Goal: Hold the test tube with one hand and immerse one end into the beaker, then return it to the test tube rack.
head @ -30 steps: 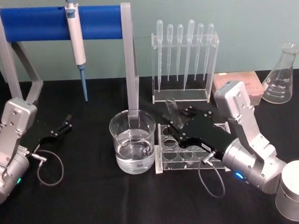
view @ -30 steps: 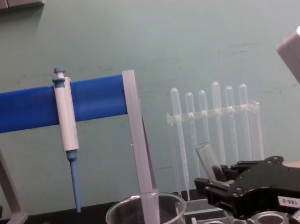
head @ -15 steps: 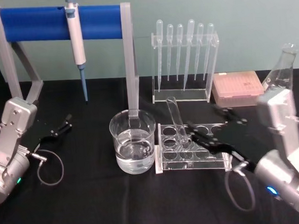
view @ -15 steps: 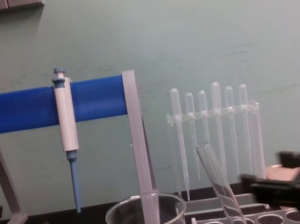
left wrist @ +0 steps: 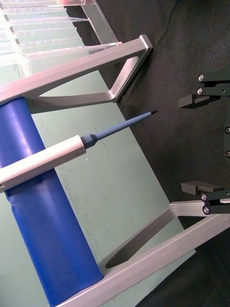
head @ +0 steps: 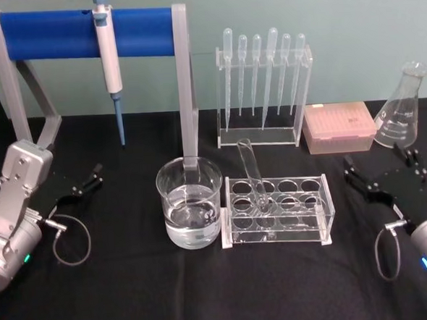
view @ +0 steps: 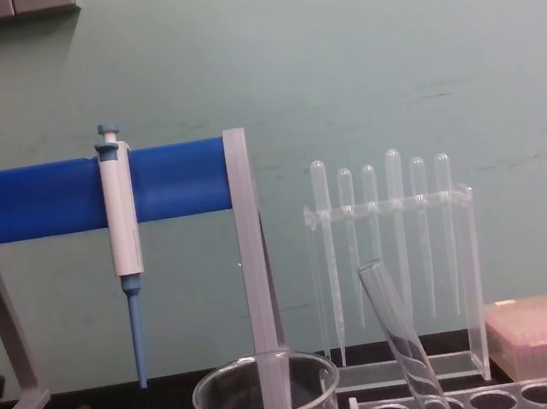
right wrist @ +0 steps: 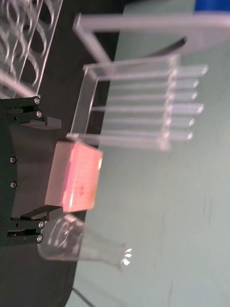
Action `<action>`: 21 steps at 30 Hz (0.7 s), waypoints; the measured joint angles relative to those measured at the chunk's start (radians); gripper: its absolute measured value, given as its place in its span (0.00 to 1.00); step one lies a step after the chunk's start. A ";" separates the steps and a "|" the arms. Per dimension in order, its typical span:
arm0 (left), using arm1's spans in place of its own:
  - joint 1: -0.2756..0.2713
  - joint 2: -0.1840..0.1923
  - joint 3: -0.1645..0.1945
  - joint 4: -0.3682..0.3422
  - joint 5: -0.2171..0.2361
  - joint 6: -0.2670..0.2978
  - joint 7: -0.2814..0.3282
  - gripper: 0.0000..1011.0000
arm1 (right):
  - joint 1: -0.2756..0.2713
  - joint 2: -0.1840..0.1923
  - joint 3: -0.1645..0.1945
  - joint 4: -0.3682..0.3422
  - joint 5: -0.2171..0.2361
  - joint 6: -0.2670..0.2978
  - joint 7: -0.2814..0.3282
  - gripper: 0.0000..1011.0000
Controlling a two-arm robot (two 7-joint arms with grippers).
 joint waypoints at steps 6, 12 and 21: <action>0.000 0.000 0.000 0.000 0.000 0.000 0.000 0.99 | 0.026 -0.031 0.005 0.104 -0.025 -0.054 -0.009 0.99; 0.000 0.000 0.000 0.000 0.000 0.000 0.000 0.99 | 0.030 -0.038 0.009 0.119 -0.031 -0.060 -0.005 0.99; 0.000 0.000 0.000 0.000 0.000 0.000 0.000 0.99 | 0.029 -0.037 0.009 0.117 -0.032 -0.061 -0.005 0.99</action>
